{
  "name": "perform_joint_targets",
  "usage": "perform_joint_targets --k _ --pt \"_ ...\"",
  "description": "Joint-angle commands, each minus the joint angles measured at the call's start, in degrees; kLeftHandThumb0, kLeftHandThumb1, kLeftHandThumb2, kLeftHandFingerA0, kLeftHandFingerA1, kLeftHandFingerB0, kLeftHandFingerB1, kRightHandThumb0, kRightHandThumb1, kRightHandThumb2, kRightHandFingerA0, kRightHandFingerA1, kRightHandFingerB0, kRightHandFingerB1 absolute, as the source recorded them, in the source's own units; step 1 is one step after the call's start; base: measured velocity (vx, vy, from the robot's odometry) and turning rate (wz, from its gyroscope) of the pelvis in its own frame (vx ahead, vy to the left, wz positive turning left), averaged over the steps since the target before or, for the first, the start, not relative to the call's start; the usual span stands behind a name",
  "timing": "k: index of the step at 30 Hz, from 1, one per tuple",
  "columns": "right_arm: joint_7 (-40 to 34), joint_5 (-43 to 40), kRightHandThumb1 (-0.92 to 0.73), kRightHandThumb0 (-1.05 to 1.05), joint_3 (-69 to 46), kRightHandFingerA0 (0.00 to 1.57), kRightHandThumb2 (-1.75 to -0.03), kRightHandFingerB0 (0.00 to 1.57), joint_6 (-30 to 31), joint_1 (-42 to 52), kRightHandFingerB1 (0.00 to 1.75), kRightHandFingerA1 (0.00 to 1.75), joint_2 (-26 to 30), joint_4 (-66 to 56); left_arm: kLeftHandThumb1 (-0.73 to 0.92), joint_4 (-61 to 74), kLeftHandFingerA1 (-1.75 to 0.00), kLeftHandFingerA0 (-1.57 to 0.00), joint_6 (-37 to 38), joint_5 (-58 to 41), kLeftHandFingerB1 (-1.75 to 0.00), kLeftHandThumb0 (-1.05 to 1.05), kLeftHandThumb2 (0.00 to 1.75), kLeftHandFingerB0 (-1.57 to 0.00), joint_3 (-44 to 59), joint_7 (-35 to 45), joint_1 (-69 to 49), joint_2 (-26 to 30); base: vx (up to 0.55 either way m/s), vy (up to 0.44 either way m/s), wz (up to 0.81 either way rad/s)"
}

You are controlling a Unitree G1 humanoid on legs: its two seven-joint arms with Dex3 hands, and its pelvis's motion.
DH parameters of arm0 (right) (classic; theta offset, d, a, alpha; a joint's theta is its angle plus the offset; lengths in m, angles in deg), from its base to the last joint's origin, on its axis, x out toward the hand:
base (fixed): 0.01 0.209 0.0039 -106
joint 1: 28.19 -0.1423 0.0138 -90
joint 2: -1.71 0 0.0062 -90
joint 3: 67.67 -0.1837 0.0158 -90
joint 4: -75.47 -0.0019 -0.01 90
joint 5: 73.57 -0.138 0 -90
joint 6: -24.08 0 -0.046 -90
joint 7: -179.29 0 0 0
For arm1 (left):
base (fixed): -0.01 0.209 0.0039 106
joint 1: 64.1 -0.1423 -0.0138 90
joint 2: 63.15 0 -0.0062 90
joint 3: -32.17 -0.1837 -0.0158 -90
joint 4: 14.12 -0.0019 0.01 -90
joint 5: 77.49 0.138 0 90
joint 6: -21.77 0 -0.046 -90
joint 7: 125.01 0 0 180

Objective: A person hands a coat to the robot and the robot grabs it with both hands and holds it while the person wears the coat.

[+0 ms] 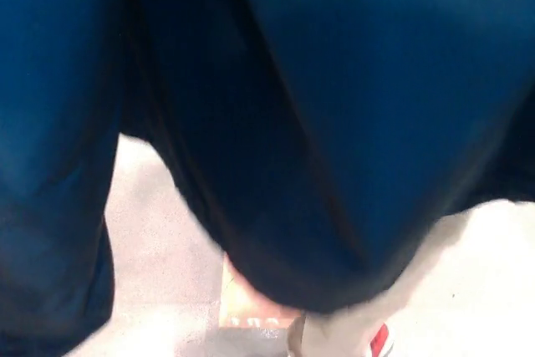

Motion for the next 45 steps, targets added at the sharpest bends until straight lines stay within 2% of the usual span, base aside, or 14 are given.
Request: perform_joint_targets --k 1,3,6,8,12,14,25,26,33,34,38,43,44,45 --pt "-2.2 1.1 -0.79 -0.45 -0.9 0.85 -0.66 0.78 3.9 -0.7 1.45 1.73 4.2 0.9 0.77 -1.7 -1.75 -1.0 -3.6 0.9 -1.7 -0.49 0.65 -0.73 0.2 0.2 0.0 3.4 0.0 0.0 0.0" --pt "-2.2 1.1 -0.76 -0.49 -1.0 0.85 -0.67 0.83 4.1 -0.7 1.47 1.71 4.0 0.9 0.77 -1.7 -1.75 -1.01 -3.6 1.0 -1.69 -0.49 0.63 -0.75 0.2 -0.5 -0.1 3.5 0.0 0.0 0.0" --pt "-2.2 0.9 -0.8 -0.45 -1.3 0.85 -0.64 0.75 3.5 -0.6 1.53 1.75 4.2 0.9 0.77 -1.8 -1.75 -1.01 -3.9 1.2 -1.68 -0.49 0.63 -0.78 0.2 0.0 0.0 3.4 0.0 0.0 0.0" --pt "-2.2 1.1 -0.79 -0.46 -1.3 0.84 -0.67 0.79 3.8 -0.6 1.51 1.75 4.2 0.9 0.78 -1.8 -1.75 -1.0 -3.2 1.5 -1.67 -0.48 0.64 -0.77 0.1 0.0 0.0 3.7 0.0 0.0 0.0" --pt "-2.0 1.4 -0.81 -0.44 -1.2 0.85 -0.64 0.75 4.2 -0.4 1.53 1.75 4.2 0.8 0.77 -1.7 -1.75 -0.99 -2.7 1.6 -1.68 -0.49 0.65 -0.73 0.2 -0.3 -0.2 3.8 0.0 0.0 0.0" --pt "-1.8 1.5 -0.81 -0.44 -1.1 0.86 -0.66 0.79 3.8 -0.4 1.43 1.72 4.2 0.7 0.75 -1.6 -1.75 -1.0 -2.2 1.7 -1.69 -0.48 0.65 -0.75 0.1 -0.8 -0.4 4.0 0.0 0.0 0.0" --pt "-2.5 2.1 -0.8 -0.44 -1.3 0.86 -0.64 0.75 3.4 -0.4 1.53 1.75 4.5 0.9 0.69 -1.6 -1.75 -0.99 -2.7 2.4 -1.63 -0.45 0.62 -0.74 -0.2 -0.7 -0.4 4.2 0.0 0.0 0.0" --pt "-2.4 2.0 -0.78 -0.46 -1.5 0.84 -0.67 0.82 3.6 -0.4 1.46 1.71 4.4 0.8 0.68 -1.5 -1.75 -0.97 -2.4 2.4 -1.61 -0.45 0.62 -0.73 -0.1 -0.9 -0.4 4.3 0.0 0.0 0.0" --pt "-2.0 2.6 -0.81 -0.44 -1.5 0.86 -0.64 0.77 3.2 -0.5 1.49 1.75 4.6 0.6 0.69 -1.7 -1.75 -0.98 -3.9 2.4 -1.64 -0.48 0.63 -0.76 -0.2 0.1 -0.2 4.0 0.0 0.0 0.0" --pt "-2.1 2.9 -0.77 -0.48 -1.3 0.88 -0.68 0.87 3.2 -0.5 1.44 1.72 4.7 0.6 0.64 -1.7 -1.75 -0.96 -3.9 2.2 -1.61 -0.46 0.61 -0.76 0.0 0.1 -0.3 3.9 0.0 0.0 0.0" --pt "-2.4 3.1 -0.81 -0.45 -1.4 0.84 -0.66 0.78 3.5 -0.3 1.43 1.71 4.6 0.7 0.69 -1.5 -1.75 -0.99 -2.6 2.3 -1.65 -0.47 0.63 -0.75 0.1 -1.7 -0.6 4.1 0.0 0.0 0.0" --pt "-2.5 2.8 -0.78 -0.48 -1.8 0.83 -0.68 0.84 4.3 -0.1 1.47 1.71 4.4 0.6 0.75 -1.3 -1.75 -0.94 -0.7 1.3 -1.62 -0.46 0.62 -0.68 0.8 -0.4 -0.8 4.4 0.0 0.0 0.0" --pt "-2.0 3.0 -0.84 -0.61 -1.7 1.0 -0.65 1.02 5.2 -0.3 0.77 0.98 4.2 0.5 0.85 -1.3 -1.74 -0.96 -0.5 0.6 -1.51 -0.55 0.69 -0.83 1.5 0.3 -0.9 4.3 0.0 0.0 0.0" --pt "-1.5 3.2 -0.84 -0.61 -1.5 1.0 -0.65 1.02 6.2 -0.4 0.77 0.98 3.9 0.5 0.85 -1.3 -1.74 -0.96 -0.3 -0.2 -1.51 -0.55 0.69 -0.83 2.2 1.0 -1.0 4.1 0.0 0.0 0.0"
